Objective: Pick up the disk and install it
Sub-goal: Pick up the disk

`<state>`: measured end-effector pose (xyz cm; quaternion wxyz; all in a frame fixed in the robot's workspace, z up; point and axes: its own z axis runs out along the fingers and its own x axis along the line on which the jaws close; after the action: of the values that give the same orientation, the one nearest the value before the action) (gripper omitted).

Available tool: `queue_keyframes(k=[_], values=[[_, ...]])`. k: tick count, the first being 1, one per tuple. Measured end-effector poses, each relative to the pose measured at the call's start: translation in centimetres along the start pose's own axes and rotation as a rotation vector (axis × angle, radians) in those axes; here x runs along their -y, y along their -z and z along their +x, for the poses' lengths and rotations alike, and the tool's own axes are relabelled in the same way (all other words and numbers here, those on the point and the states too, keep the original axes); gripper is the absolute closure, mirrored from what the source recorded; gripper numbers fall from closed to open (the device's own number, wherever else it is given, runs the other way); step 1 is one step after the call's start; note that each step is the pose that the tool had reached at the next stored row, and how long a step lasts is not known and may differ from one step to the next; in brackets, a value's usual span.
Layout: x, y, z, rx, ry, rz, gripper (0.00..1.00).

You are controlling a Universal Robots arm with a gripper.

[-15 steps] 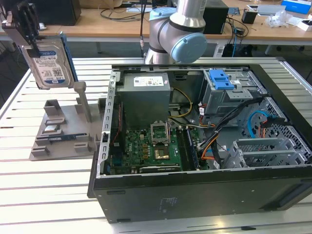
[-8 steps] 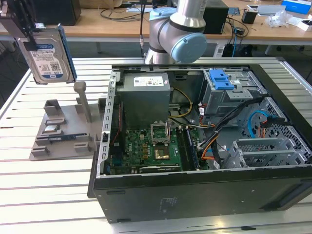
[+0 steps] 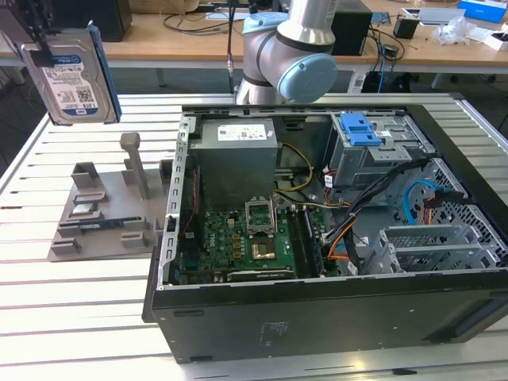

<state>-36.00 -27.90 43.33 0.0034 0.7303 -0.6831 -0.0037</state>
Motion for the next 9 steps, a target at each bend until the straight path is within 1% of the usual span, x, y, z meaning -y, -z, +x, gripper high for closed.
queue_keyframes(k=[2, 3, 9], values=[[-0.01, 0.48, -0.01, 0.0, 0.0, -0.0001, 0.63], [-0.01, 0.87, -0.01, 0.0, 0.0, -0.0001, 0.63], [-0.02, 2.16, -0.03, 0.0, 0.0, -0.0001, 0.63]])
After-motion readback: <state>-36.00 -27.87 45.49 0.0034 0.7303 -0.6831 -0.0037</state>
